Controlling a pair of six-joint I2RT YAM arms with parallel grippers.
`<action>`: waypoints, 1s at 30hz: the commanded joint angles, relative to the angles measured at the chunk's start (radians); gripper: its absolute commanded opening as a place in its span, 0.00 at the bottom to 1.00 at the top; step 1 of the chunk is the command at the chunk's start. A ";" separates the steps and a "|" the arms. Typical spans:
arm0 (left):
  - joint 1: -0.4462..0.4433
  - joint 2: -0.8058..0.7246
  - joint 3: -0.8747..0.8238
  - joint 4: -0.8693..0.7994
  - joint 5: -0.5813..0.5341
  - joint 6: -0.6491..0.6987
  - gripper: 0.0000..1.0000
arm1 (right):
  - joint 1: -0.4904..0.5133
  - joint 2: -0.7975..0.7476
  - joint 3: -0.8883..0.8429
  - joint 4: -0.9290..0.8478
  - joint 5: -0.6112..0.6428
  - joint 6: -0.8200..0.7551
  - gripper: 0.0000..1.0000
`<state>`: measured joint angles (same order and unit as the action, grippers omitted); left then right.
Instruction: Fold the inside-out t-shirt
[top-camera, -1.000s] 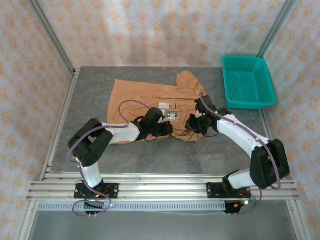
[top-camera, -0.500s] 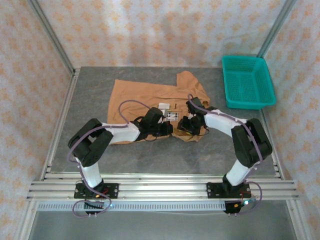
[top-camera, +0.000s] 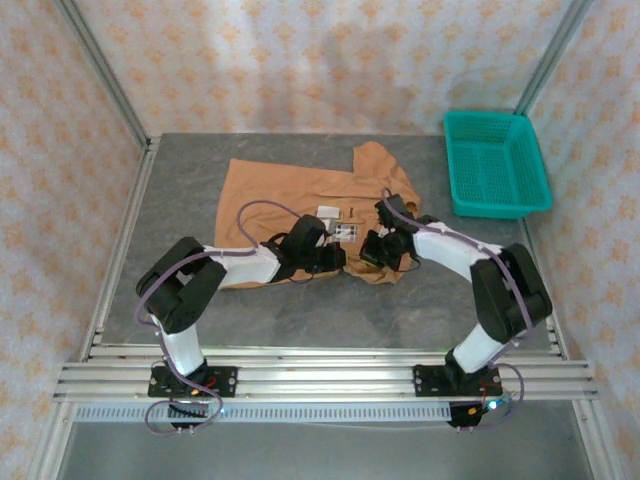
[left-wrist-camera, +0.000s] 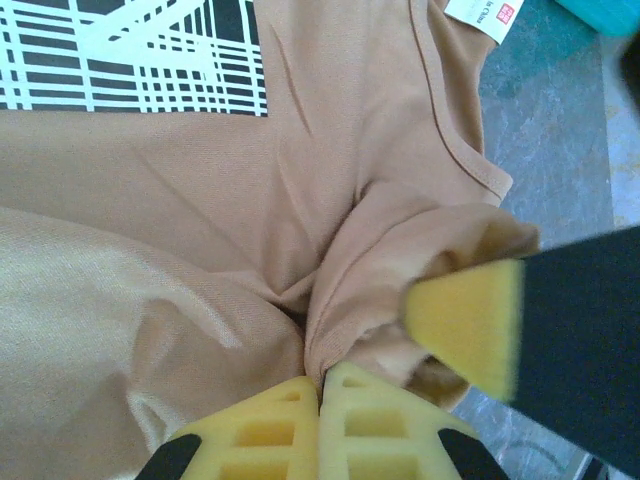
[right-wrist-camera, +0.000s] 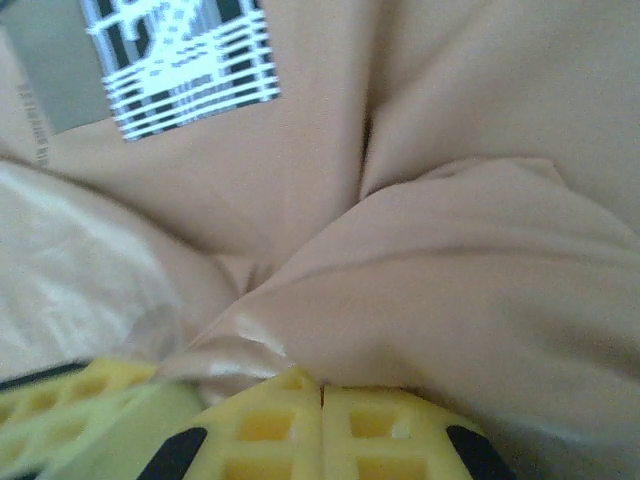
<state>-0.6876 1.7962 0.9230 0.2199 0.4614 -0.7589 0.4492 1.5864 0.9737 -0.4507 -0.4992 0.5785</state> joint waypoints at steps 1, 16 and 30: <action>-0.010 -0.002 0.023 -0.006 -0.033 0.012 0.00 | 0.005 -0.135 0.068 -0.133 -0.007 -0.034 0.00; -0.014 -0.028 0.023 -0.024 -0.036 0.022 0.00 | 0.004 -0.372 -0.198 0.228 -0.491 0.303 0.06; -0.010 -0.080 0.016 -0.097 -0.063 0.059 0.00 | 0.008 -0.362 -0.157 -0.170 -0.023 0.007 0.22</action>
<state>-0.7006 1.7630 0.9455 0.1616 0.4297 -0.7307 0.4210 1.2366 0.8291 -0.5392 -0.6228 0.6403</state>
